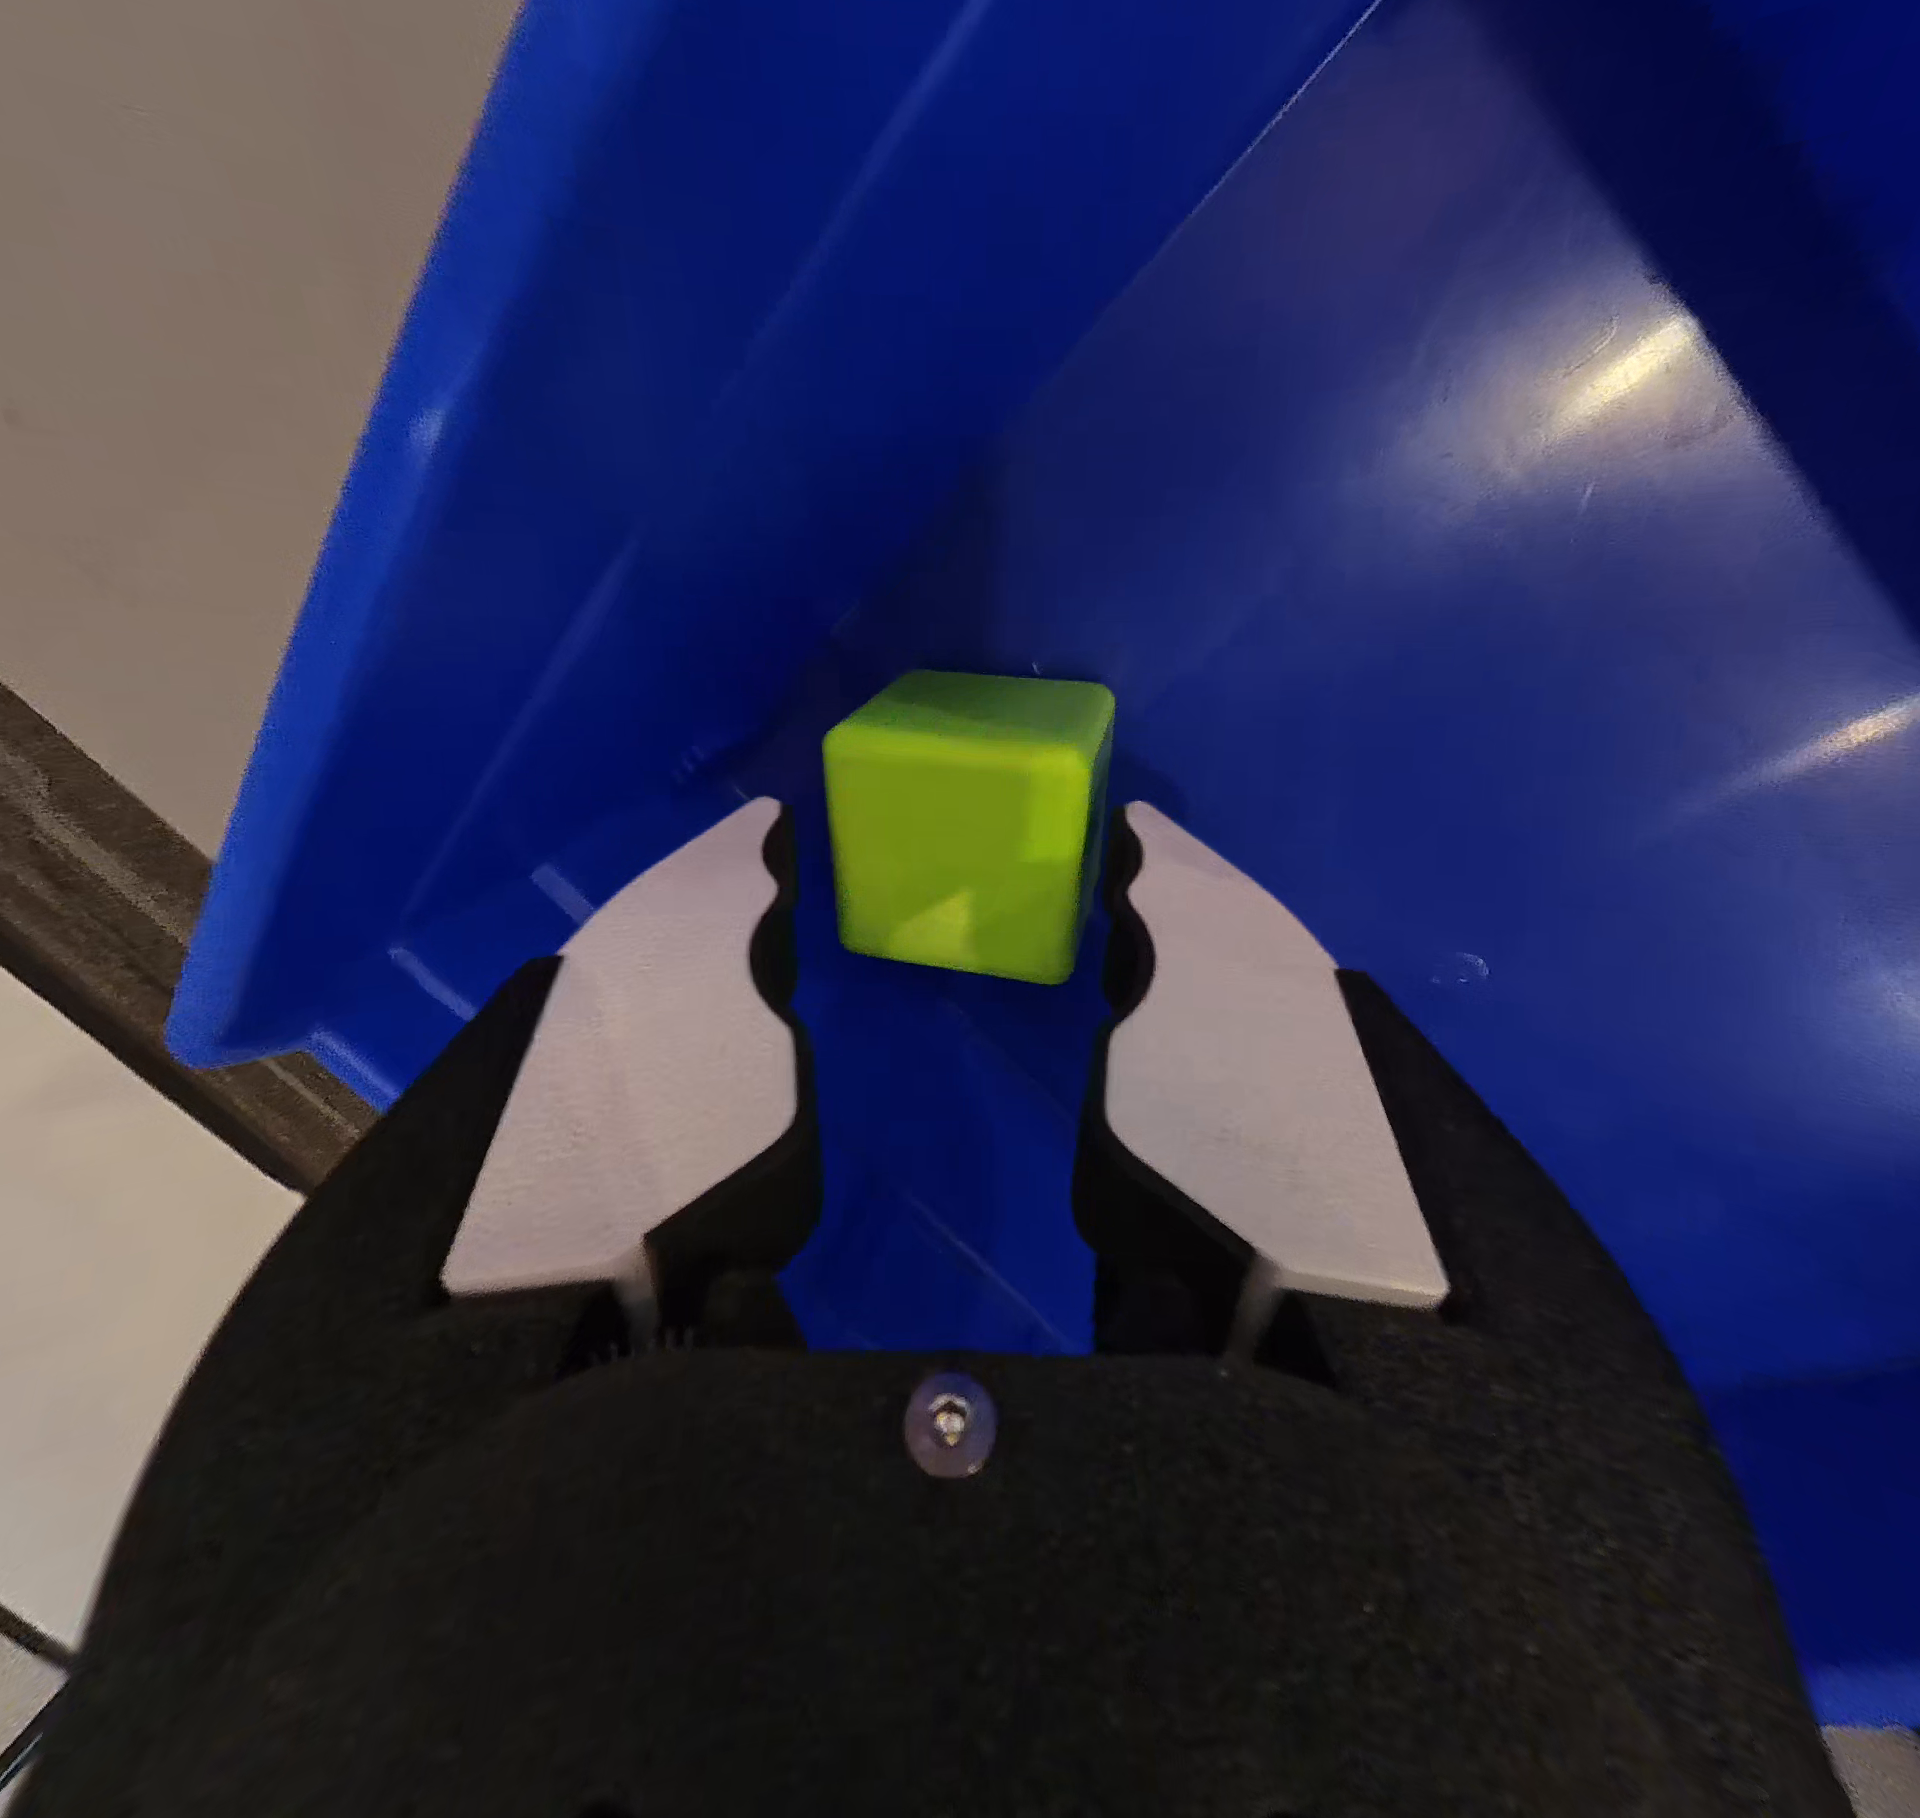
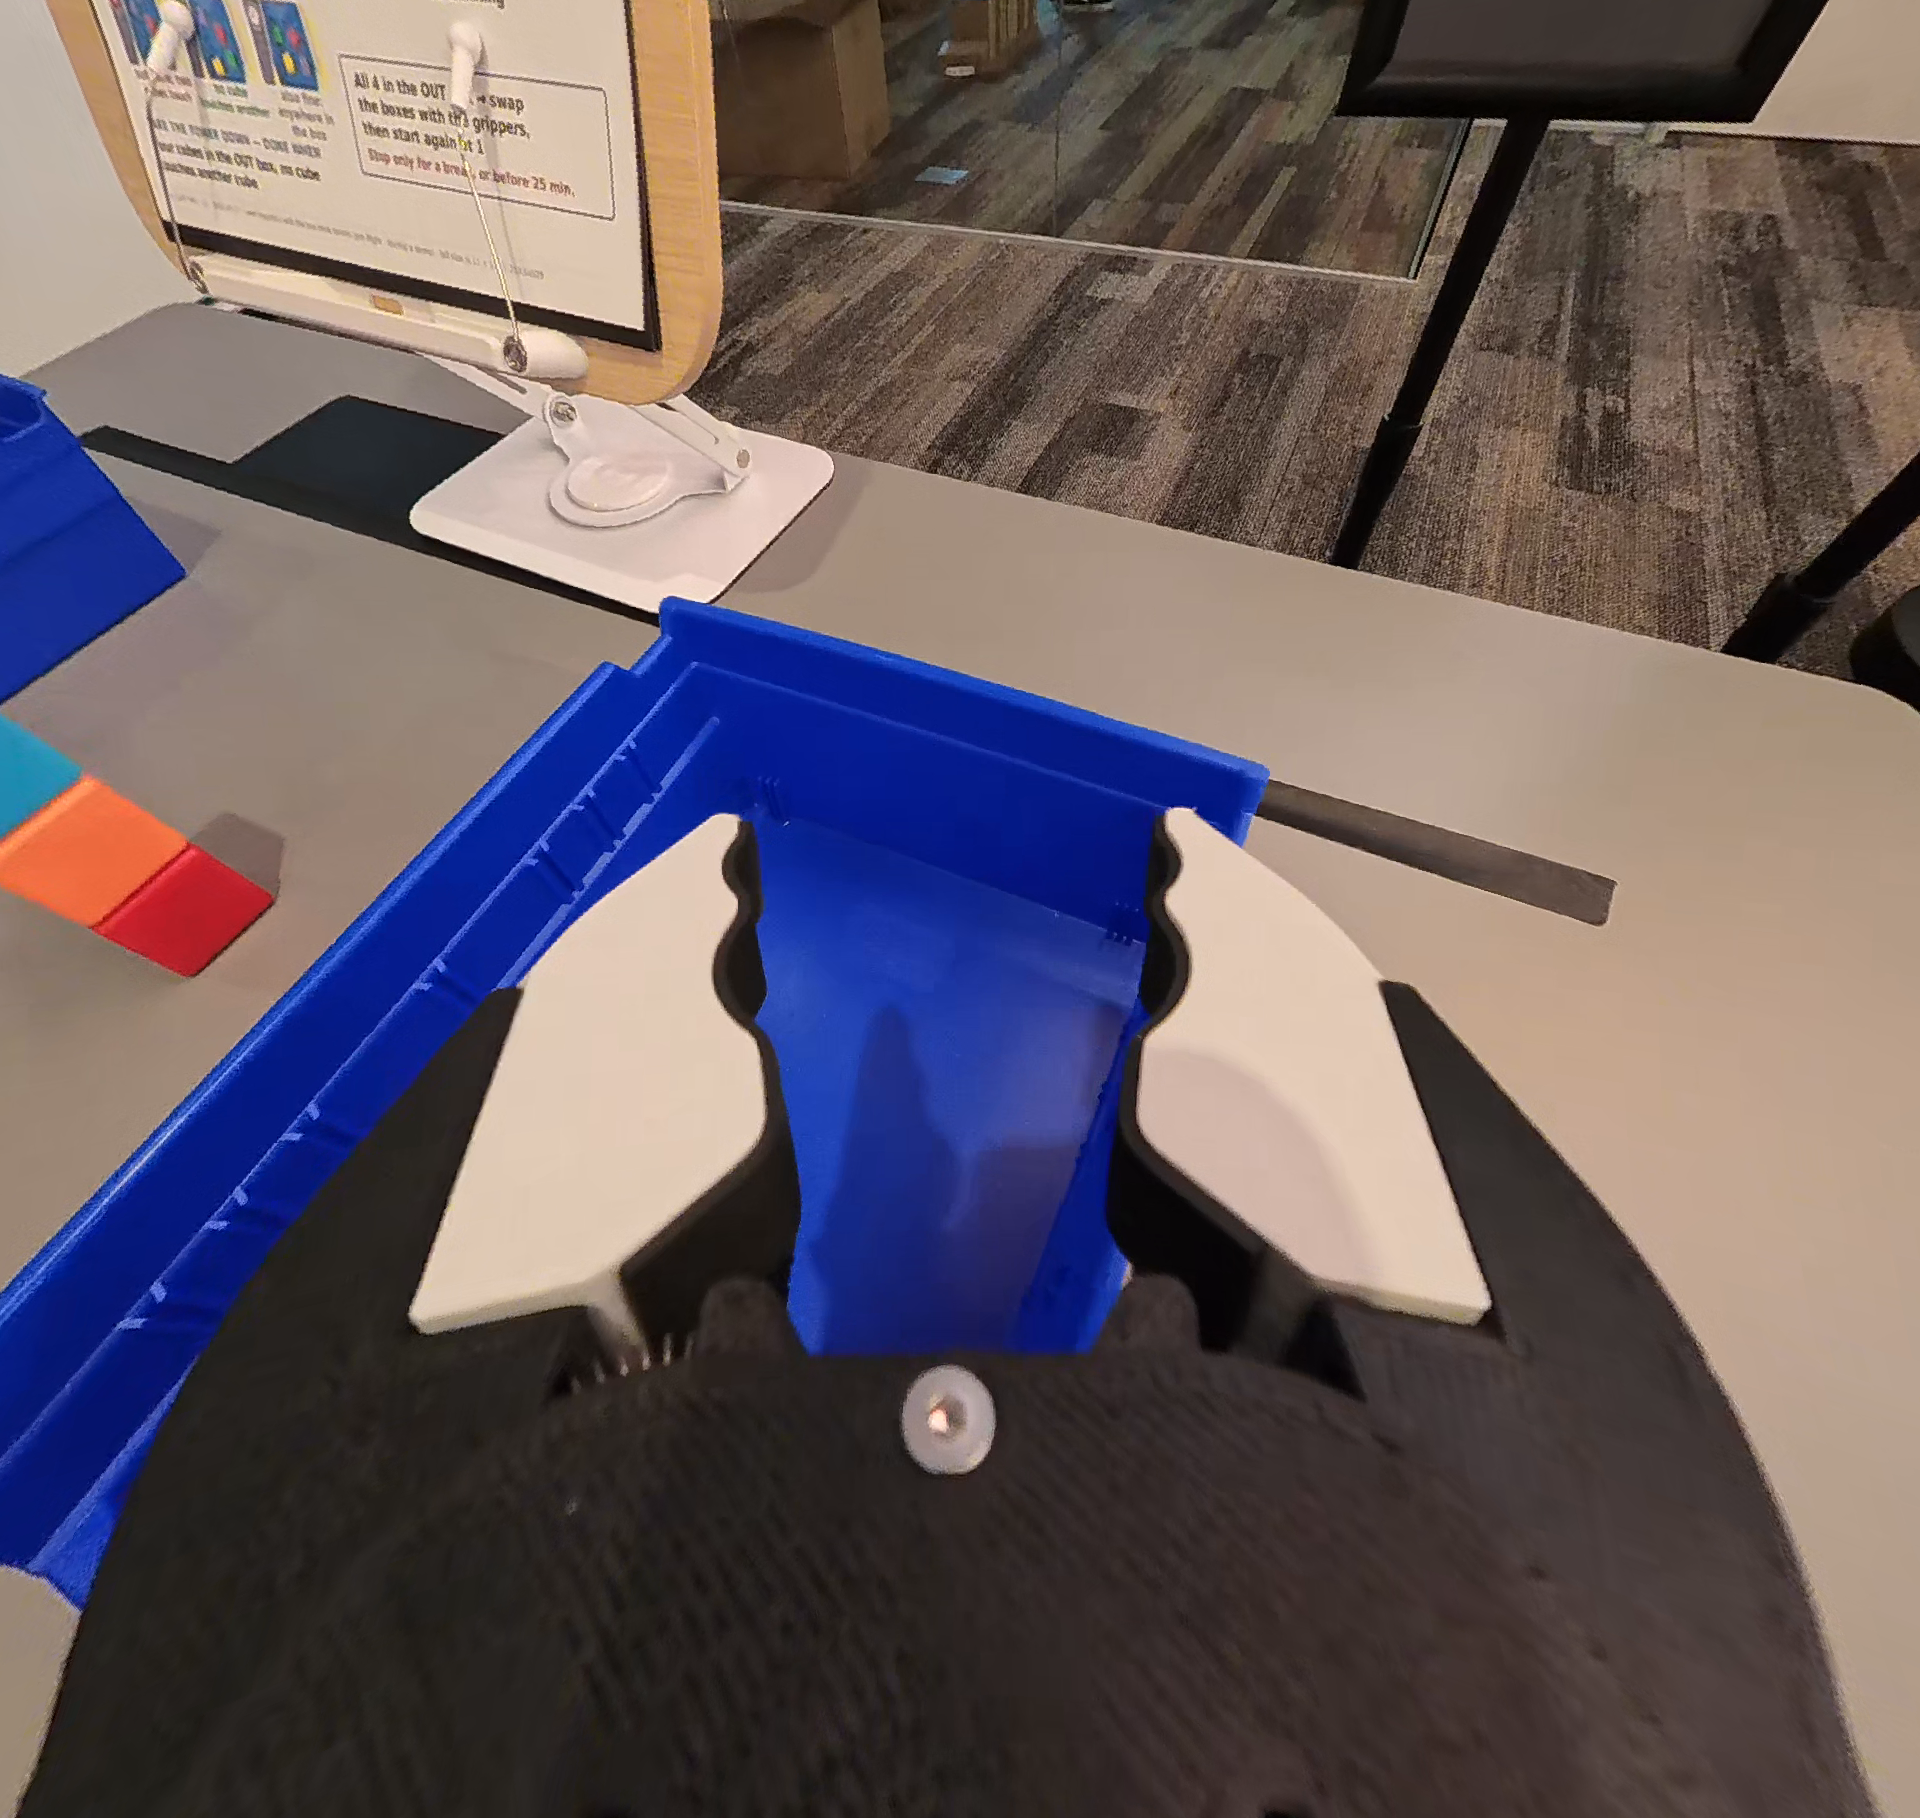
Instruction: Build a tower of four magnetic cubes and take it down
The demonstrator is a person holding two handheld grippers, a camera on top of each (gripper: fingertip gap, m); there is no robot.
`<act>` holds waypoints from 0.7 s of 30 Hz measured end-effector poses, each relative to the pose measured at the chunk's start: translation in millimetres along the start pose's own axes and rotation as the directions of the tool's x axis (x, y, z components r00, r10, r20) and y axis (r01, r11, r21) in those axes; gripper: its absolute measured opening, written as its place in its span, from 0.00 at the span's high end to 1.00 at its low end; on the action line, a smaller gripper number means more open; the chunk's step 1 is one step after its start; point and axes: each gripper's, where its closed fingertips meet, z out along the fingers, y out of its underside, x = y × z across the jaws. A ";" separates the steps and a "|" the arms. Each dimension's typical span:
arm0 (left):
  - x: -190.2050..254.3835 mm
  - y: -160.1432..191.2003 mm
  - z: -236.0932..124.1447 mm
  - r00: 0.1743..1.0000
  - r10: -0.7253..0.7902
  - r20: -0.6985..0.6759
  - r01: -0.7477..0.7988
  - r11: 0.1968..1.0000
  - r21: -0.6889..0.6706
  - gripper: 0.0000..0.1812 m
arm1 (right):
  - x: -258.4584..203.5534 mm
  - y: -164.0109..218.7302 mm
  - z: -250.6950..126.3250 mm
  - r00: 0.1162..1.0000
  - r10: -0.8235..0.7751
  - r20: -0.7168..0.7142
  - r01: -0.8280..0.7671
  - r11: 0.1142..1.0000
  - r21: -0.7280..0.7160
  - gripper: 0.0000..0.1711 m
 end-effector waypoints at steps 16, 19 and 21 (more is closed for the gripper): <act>43.9 -77.7 -176.1 0.978 0.177 0.108 -0.203 0.921 0.333 0.73 | 1.0 -4.2 -5.0 1.000 0.022 0.020 -0.022 0.999 0.032 0.58; 120.4 -124.3 -231.8 0.934 0.344 0.094 -0.346 0.811 0.471 0.73 | -1.4 -5.5 -5.6 1.000 0.014 0.022 -0.015 0.999 0.033 0.58; 175.2 -144.8 -249.4 0.876 0.475 0.088 -0.449 0.733 0.511 0.73 | -2.7 -5.5 -5.9 1.000 0.007 0.022 -0.008 1.000 0.030 0.58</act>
